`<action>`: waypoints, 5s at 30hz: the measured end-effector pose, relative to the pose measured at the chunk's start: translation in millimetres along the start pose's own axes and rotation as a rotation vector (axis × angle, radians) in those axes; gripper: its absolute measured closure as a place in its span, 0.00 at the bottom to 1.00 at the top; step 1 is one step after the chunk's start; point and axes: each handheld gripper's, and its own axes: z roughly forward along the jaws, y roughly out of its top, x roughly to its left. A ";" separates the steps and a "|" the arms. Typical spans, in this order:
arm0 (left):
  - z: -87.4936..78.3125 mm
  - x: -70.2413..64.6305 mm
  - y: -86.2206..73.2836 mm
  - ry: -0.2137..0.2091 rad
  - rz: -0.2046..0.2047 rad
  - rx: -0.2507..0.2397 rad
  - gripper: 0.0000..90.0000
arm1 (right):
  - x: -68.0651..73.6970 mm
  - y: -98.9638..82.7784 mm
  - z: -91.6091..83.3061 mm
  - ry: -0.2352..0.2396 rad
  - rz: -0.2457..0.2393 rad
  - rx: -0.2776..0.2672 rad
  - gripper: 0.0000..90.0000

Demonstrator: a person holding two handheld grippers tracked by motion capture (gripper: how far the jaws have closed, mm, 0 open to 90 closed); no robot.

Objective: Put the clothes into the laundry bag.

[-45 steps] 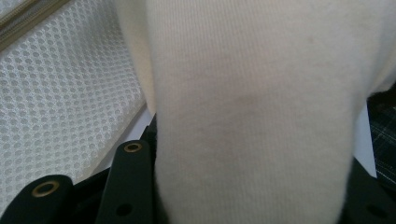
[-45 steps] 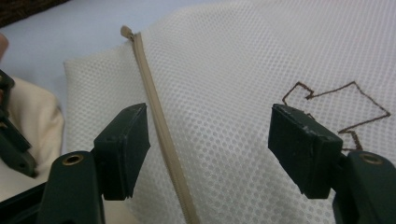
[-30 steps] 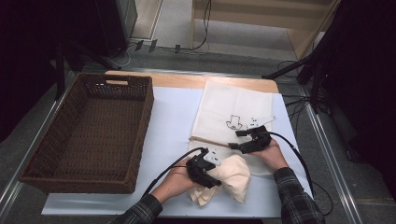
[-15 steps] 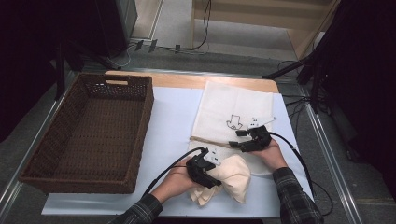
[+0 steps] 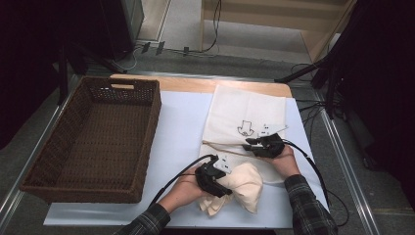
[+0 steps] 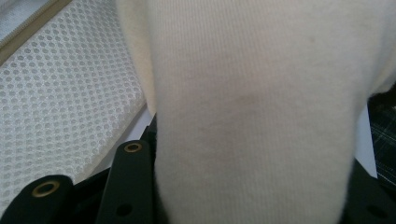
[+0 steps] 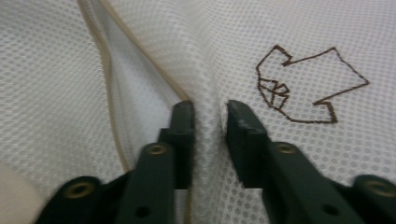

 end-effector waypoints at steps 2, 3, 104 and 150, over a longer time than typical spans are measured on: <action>0.0 0.1 -0.1 0.000 -0.002 -0.001 0.59 | 0.1 0.4 0.0 0.004 0.002 0.000 0.91; 0.0 0.2 -0.1 0.000 -0.002 0.000 0.59 | 0.0 0.5 -0.1 0.005 0.007 0.002 0.92; -51.6 43.3 14.9 0.293 -0.179 -0.030 0.66 | 40.7 68.8 -72.8 0.102 -0.022 -0.223 0.97; -64.7 41.9 21.7 0.295 -0.223 -0.100 0.24 | 37.1 65.9 -69.9 0.113 -0.005 -0.215 0.96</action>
